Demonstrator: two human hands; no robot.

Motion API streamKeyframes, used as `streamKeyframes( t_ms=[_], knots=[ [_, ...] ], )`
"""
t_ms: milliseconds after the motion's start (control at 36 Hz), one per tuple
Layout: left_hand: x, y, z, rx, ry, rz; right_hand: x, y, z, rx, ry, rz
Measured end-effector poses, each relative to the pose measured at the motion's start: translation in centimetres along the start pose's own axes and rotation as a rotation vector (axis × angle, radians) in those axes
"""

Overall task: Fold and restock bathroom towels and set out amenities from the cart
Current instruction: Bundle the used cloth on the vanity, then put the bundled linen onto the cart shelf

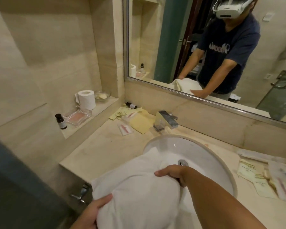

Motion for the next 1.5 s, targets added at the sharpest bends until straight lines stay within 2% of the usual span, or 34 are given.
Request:
streamKeyframes(
  t_ms=[111, 250, 472, 694, 806, 889, 1083, 1222, 1306, 1389, 1500],
  knots=[
    [0.0, -0.7, -2.0, -0.072, 0.036, 0.028, -0.7, 0.0, -3.7, 0.02, -0.091, 0.003],
    [2.5, -0.6, -7.7, 0.018, 0.203, 0.113, -4.1, 0.4, -10.3, -0.003, -0.281, 0.046],
    [4.5, -0.1, -24.6, 0.185, 0.563, 0.068, -10.6, 3.6, -22.4, -0.139, -0.583, 0.031],
    [1.7, -5.3, -43.6, 0.346, 0.86, -0.073, -16.7, 14.0, -33.0, -0.352, -0.851, 0.039],
    [-2.9, -7.2, -53.3, 0.453, 0.969, -0.156, -18.2, 21.2, -38.2, -0.58, -0.987, 0.154],
    [-7.4, -8.0, -58.5, 0.491, 0.987, -0.21, -18.4, 26.0, -41.5, -0.719, -1.029, 0.242],
    [-19.3, -13.0, -64.4, 0.648, 0.941, -0.404, -18.0, 37.2, -47.9, -0.857, -1.079, 0.262],
    [-25.9, -17.1, -70.4, 0.923, 1.096, -0.542, -16.4, 46.8, -52.8, -0.878, -1.176, 0.206],
    [-30.6, -20.3, -74.5, 1.055, 1.178, -0.631, -14.2, 53.4, -55.3, -0.927, -1.137, 0.175],
    [-35.9, -23.7, -78.7, 1.184, 1.184, -0.712, -11.2, 60.1, -58.1, -1.016, -1.088, 0.108],
    [-42.2, -28.3, -83.4, 1.172, 1.2, -0.809, -7.7, 68.2, -62.5, -1.126, -1.038, 0.032]
  ],
)
Point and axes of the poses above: each hand's wrist, its own z-axis towards the middle knuckle, its own y-axis out of the palm, x = y × z, the point moved 6 cm from there along z, towards the middle knuckle, and after that the axes turned 10 degrees about -y, right-handed, at the moved point
